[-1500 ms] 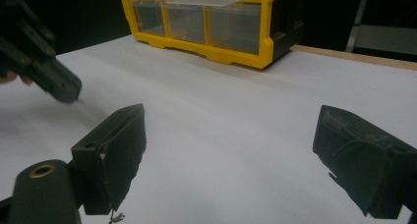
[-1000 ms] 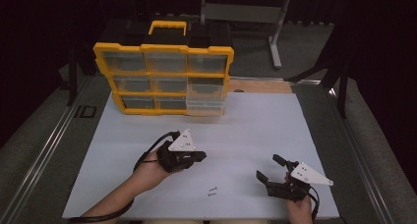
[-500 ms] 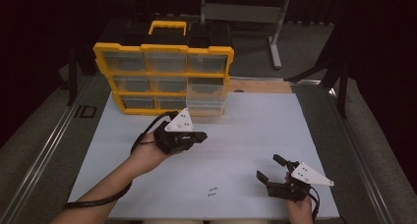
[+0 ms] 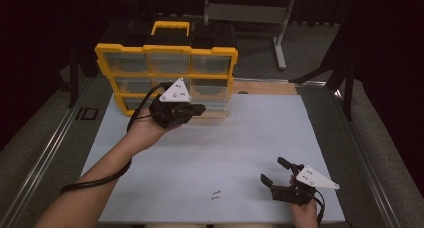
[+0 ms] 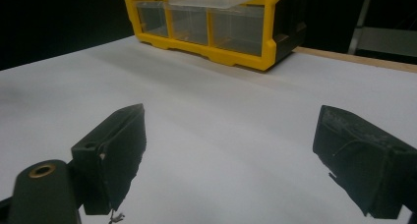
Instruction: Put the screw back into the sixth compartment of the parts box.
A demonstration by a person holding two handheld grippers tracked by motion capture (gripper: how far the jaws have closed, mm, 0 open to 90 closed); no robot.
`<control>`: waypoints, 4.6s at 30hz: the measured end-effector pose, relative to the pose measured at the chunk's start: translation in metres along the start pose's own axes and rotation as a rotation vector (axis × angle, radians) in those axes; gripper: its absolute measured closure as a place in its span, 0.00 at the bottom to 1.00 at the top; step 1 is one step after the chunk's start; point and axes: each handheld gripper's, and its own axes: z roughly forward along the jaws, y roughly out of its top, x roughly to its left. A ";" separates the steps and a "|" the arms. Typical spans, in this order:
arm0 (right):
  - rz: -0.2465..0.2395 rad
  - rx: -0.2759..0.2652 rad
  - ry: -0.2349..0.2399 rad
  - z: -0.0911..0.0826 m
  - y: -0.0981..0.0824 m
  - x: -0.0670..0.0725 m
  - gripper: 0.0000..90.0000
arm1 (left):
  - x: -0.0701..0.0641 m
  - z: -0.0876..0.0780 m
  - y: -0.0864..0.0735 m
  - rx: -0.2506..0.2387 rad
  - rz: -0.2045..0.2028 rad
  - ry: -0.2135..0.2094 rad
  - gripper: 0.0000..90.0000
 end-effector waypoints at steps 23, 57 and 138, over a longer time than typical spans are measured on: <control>0.003 0.002 0.003 0.000 0.000 0.000 0.14 | 0.061 0.031 0.032 0.040 -0.101 0.116 0.98; 0.005 0.000 0.009 0.000 -0.001 -0.001 0.14 | 0.073 0.092 0.003 0.306 -0.197 0.084 0.98; 0.006 0.009 0.010 0.000 -0.001 0.000 0.14 | -0.079 0.059 -0.083 0.070 -0.147 -0.246 0.26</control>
